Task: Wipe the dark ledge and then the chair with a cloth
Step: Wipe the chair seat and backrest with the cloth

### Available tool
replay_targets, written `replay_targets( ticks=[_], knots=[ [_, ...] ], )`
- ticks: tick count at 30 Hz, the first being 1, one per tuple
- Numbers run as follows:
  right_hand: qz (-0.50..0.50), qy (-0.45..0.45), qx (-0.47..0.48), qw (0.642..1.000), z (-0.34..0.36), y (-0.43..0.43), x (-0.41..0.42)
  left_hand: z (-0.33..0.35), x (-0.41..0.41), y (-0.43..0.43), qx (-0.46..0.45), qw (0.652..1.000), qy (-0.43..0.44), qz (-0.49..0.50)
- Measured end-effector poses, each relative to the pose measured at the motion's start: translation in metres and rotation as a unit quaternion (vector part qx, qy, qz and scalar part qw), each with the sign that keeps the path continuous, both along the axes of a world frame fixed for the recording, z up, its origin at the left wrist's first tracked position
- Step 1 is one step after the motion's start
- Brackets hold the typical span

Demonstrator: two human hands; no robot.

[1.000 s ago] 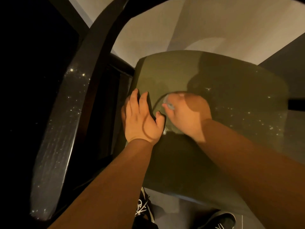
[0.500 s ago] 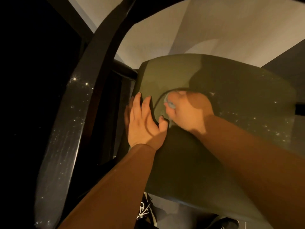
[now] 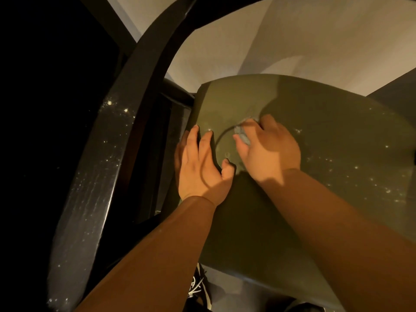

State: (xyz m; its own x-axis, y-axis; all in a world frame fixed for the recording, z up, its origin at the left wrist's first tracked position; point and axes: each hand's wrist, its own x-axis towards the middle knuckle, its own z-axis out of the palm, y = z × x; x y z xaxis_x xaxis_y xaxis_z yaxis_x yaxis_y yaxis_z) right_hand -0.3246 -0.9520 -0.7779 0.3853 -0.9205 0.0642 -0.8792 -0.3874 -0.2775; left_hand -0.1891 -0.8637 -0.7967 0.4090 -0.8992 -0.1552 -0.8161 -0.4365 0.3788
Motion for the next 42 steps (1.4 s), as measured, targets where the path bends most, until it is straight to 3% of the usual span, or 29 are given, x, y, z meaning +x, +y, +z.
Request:
replay_targets(
  ticks=[4, 10, 14, 17, 23, 29, 32, 38, 42],
  knots=[
    [0.098, 0.0, 0.045, 0.994, 0.0, -0.031, 0.014, 0.001, -0.001, 0.001, -0.011, 1.0, -0.006, -0.001],
    [-0.008, 0.033, 0.017, 0.999, 0.005, -0.072, 0.021, 0.002, -0.001, 0.0, -0.016, 1.0, -0.017, -0.003],
    [0.122, 0.013, 0.043, 0.991, 0.0, -0.019, 0.048, 0.005, 0.0, 0.001, -0.009, 1.0, 0.006, -0.002],
    [0.183, 0.023, 0.092, 0.979, 0.005, -0.038, 0.044, 0.004, 0.0, -0.001, -0.008, 1.0, 0.018, 0.005],
    [0.058, 0.04, 0.031, 0.997, 0.004, -0.089, 0.047, 0.005, 0.0, 0.0, -0.014, 1.0, 0.015, 0.005],
    [0.23, 0.011, 0.024, 0.973, 0.0, -0.041, 0.054, 0.006, 0.0, -0.002, -0.001, 0.999, 0.042, 0.018],
    [0.203, 0.02, 0.016, 0.979, -0.004, -0.071, 0.059, 0.007, -0.001, -0.003, 0.004, 1.0, 0.026, 0.012],
    [0.037, -0.022, -0.03, 0.999, -0.01, -0.08, 0.071, 0.002, 0.002, -0.002, -0.002, 1.0, -0.005, 0.015],
    [0.127, -0.045, -0.031, 0.99, -0.012, -0.042, 0.068, 0.004, 0.001, -0.004, 0.001, 0.999, -0.036, 0.026]
  ],
)
